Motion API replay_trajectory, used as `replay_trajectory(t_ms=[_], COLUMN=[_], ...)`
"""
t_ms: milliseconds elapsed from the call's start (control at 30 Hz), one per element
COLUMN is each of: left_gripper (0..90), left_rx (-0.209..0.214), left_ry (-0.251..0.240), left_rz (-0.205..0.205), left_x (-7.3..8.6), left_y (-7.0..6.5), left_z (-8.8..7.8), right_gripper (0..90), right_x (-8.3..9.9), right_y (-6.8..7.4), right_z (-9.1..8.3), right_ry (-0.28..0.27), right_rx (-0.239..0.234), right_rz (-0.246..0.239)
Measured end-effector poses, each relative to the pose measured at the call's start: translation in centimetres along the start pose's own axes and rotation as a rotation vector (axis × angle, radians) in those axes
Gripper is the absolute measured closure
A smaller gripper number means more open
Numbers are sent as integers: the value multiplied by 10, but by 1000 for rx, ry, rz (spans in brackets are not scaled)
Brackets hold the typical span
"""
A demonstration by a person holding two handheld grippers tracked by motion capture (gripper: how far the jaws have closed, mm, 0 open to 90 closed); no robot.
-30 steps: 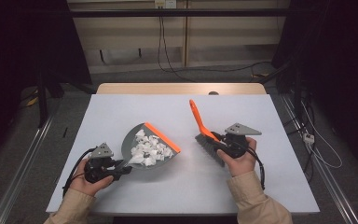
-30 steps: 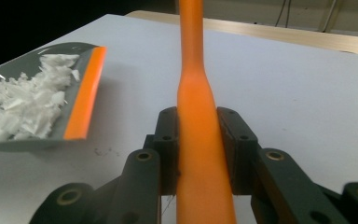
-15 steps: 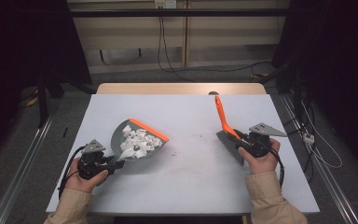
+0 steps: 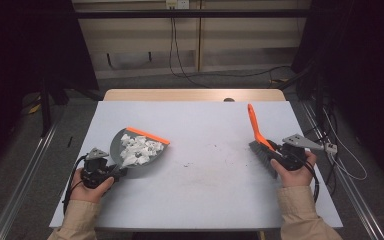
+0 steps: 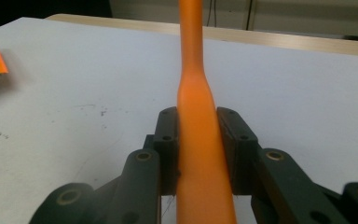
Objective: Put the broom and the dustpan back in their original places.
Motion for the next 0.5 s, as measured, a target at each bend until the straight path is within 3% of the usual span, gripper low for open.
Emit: replay_trajectory(t_ms=[67,133,233,267,367,500], left_gripper=[623,615,590,550,512,418], left_rx=[-16,-6,18,29,67,121], left_ry=[-10,-7,-20,-19,-18,-53], left_rz=[-22,-38,-44,-36,-25,-11], left_x=[0,1,1,1,3,3], left_y=[0,-1,-7,-10,-20,-33], left_z=[3,6,8,7,5,0], right_gripper=[708,708,704,694,658,569], right_x=[3,7,13,13,8,0], right_y=[-6,-10,-4,-1,12,32], right_z=[-2,-3,-1,0,1,3], right_ry=[21,38,75,63,40,-2], right_rx=[33,67,69,68,14,-61], right_rz=[-18,-17,-44,-37,-9,17])
Point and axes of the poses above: each handheld gripper's, and its own axes: z roughly forward along the jaws, x roughly out of its underside, y roughly to its left, the point moved 7 cm from there along z, roughly forward along the jaws, and after that the axes turned 12 degrees about -z, right-handed, at the moved point
